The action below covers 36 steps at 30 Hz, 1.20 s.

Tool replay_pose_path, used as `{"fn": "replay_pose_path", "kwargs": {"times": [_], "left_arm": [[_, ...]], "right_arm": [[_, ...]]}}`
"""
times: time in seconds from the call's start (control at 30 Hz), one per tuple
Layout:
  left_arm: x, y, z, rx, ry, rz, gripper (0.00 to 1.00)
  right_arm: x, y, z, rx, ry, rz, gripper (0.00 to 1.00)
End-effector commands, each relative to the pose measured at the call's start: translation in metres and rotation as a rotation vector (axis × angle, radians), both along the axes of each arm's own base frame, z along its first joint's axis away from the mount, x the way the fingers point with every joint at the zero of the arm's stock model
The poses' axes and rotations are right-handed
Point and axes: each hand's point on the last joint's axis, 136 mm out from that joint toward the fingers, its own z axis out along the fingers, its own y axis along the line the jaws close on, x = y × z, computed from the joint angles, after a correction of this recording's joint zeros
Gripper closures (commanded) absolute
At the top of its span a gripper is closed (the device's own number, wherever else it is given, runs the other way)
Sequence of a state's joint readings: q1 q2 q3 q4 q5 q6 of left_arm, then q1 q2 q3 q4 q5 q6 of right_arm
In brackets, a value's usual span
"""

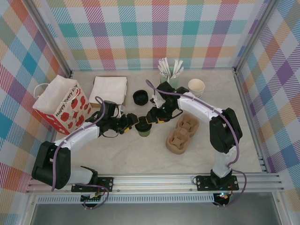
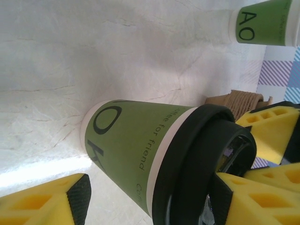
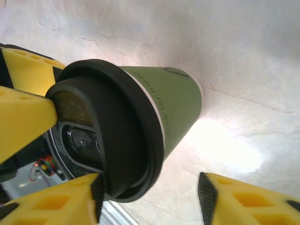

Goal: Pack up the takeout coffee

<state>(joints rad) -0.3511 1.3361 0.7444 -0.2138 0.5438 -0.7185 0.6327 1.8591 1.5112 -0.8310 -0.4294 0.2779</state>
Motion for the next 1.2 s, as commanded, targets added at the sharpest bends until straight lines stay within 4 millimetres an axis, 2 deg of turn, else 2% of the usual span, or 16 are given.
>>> {"fn": "replay_pose_path", "kwargs": {"times": [0.0, 0.13, 0.23, 0.3, 0.47, 0.6, 0.7, 0.97, 1.17], "left_arm": [[-0.012, 0.010, -0.010, 0.073, 0.092, 0.023, 0.27], [0.003, 0.005, 0.018, 0.048, 0.023, 0.021, 0.19], [0.009, 0.017, 0.027, 0.090, -0.002, 0.045, 0.16], [0.010, 0.031, 0.031, 0.113, -0.014, 0.085, 0.14], [0.004, 0.065, 0.038, 0.131, -0.044, 0.177, 0.10], [-0.010, 0.087, 0.035, 0.157, -0.047, 0.228, 0.09], [-0.019, 0.100, 0.031, 0.169, -0.046, 0.261, 0.08], [-0.034, 0.112, 0.013, 0.182, -0.005, 0.284, 0.07], [-0.036, 0.113, 0.010, 0.187, 0.002, 0.283, 0.06]], "right_arm": [[0.010, -0.001, 0.037, 0.037, -0.135, 0.003, 0.34], [0.010, 0.000, 0.053, 0.054, -0.204, 0.022, 0.25], [0.005, -0.001, 0.053, 0.032, -0.225, 0.054, 0.19], [-0.001, -0.001, 0.049, -0.006, -0.240, 0.090, 0.00], [-0.011, 0.004, 0.039, -0.156, -0.298, 0.191, 0.00], [-0.010, 0.010, 0.037, -0.274, -0.369, 0.263, 0.00], [-0.012, 0.022, 0.035, -0.287, -0.415, 0.332, 0.00], [-0.014, 0.039, 0.017, -0.393, -0.437, 0.471, 0.00], [-0.008, 0.038, 0.008, -0.450, -0.435, 0.488, 0.00]]}}
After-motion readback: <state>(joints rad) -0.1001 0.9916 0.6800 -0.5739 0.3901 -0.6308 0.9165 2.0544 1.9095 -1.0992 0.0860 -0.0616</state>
